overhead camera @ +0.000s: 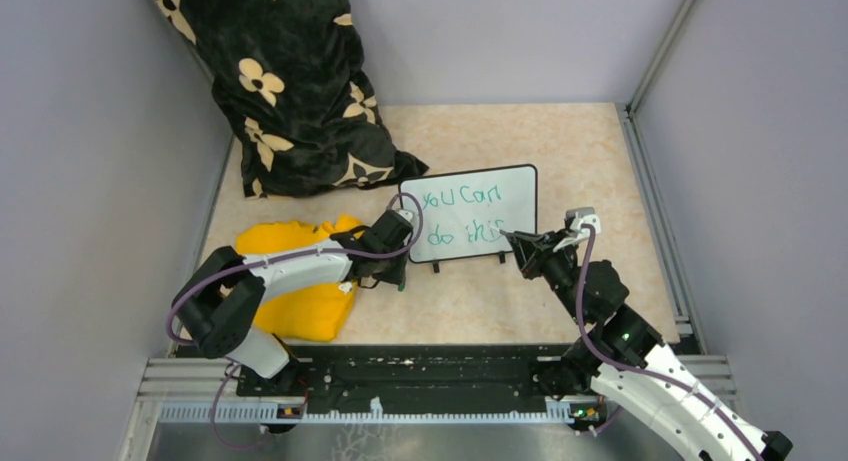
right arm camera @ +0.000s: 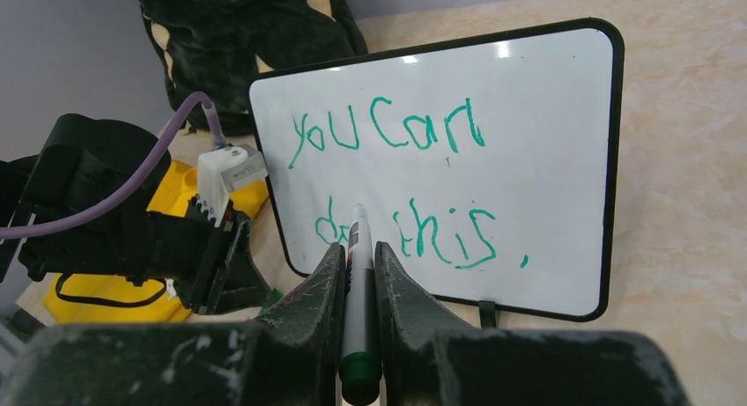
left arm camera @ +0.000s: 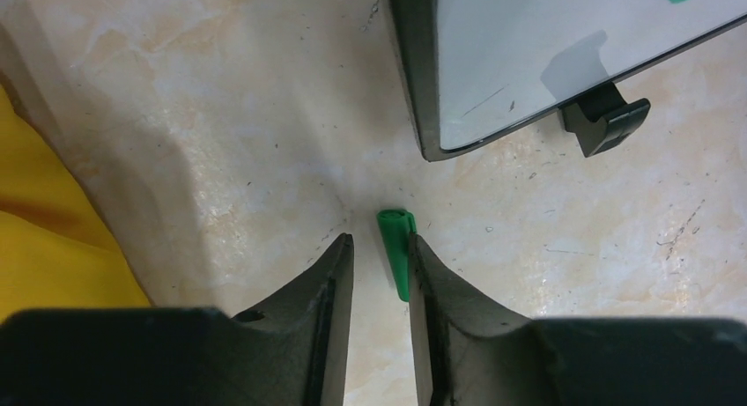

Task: Write a sentence on the whiteboard
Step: Close the whiteboard marker at the center of the board.

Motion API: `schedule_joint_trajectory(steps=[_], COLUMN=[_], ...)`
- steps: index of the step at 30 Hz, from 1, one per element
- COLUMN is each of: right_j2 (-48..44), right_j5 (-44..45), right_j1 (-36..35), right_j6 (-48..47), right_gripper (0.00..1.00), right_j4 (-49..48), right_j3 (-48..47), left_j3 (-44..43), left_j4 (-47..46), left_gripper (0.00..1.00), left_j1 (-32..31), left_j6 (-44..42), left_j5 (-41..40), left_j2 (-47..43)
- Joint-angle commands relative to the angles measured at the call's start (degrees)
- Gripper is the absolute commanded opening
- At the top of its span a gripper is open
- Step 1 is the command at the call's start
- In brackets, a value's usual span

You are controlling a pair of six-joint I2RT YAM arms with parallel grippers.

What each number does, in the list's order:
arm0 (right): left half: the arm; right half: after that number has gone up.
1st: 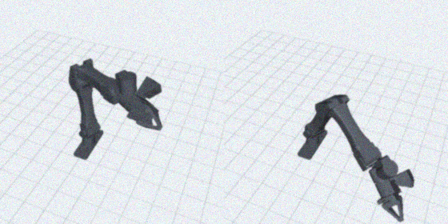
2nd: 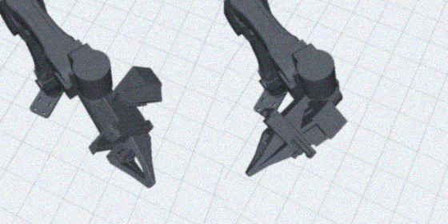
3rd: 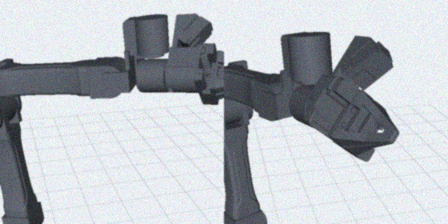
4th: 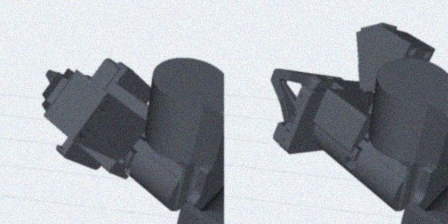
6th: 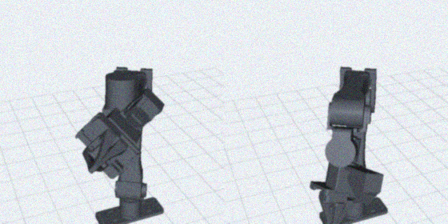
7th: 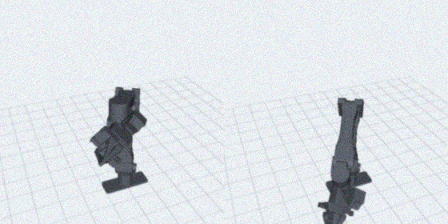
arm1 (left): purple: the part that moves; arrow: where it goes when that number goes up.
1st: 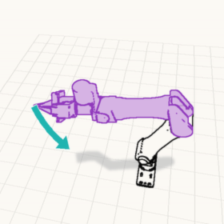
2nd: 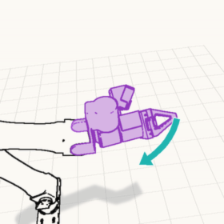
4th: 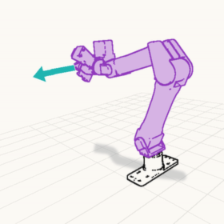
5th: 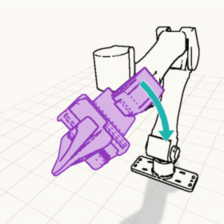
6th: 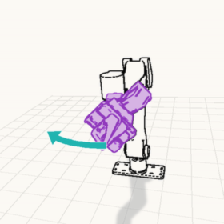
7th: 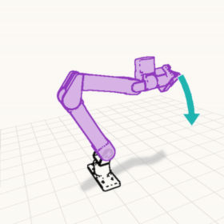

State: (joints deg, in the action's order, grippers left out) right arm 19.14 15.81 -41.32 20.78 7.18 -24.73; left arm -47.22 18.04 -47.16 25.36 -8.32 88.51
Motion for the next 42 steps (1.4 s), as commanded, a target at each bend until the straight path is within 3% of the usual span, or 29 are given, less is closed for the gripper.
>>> schedule_joint_trajectory(steps=[1, 9, 19, 27, 42], right_j2=[-0.50, -0.50, -0.59, -0.95, -0.76], right_j5=[0.36, 0.45, 0.19, 0.36, 0.42], right_j1=[0.71, 0.70, 0.68, 0.69, 0.66], right_j6=[0.11, 0.10, 0.14, 0.14, -0.04], right_gripper=[0.00, 0.00, 0.00, 0.00, 0.00], right_j4=[-2.37, -2.43, -2.30, -2.08, -2.57], right_j3=[-0.18, -0.08, -0.23, -0.32, -0.16], left_j3=[0.78, 2.31, 1.33, -3.05, -2.17], left_j4=[0.15, 0.36, 2.77, 4.99, 4.96], left_gripper=[0.32, 0.30, 0.44, 0.41, 0.38], left_j1=[-0.37, -0.35, -0.37, -0.31, -1.42], left_j6=[1.19, 2.21, 2.84, 0.18, -0.27], left_j5=[-1.93, -2.03, -2.23, -1.47, -3.80], left_j2=[0.28, -1.16, -3.26, 0.77, 3.92])
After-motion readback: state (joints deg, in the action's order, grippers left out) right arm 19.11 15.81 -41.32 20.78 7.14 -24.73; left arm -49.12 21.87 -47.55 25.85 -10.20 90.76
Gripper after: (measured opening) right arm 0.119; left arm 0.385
